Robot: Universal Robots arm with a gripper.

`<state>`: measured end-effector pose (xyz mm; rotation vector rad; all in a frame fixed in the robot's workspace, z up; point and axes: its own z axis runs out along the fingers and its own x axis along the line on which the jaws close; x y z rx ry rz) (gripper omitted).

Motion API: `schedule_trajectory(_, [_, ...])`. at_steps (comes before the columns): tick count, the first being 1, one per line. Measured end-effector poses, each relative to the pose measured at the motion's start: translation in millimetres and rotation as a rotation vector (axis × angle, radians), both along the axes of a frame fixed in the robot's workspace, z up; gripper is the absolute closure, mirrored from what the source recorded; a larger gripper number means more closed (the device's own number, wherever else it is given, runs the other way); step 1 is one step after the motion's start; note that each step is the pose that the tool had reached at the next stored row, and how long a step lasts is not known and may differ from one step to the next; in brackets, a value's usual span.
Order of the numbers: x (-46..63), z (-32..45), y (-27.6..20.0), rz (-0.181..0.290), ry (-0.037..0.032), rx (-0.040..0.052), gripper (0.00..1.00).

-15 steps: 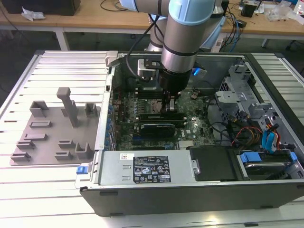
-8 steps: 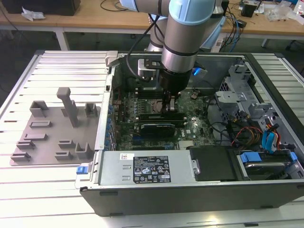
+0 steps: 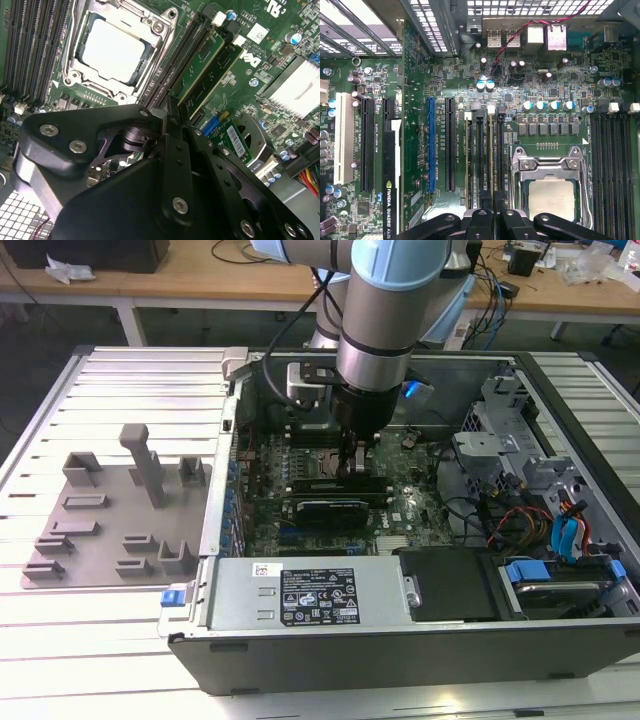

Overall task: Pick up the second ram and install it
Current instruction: 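Insert the second ram into the second slot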

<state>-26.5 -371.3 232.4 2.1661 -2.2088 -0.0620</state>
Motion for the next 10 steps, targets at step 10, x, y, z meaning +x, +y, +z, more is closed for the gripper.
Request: schedule_trajectory(10, [-0.1, -1.0, 0.0, 0.0, 0.0, -0.0001, 0.9])
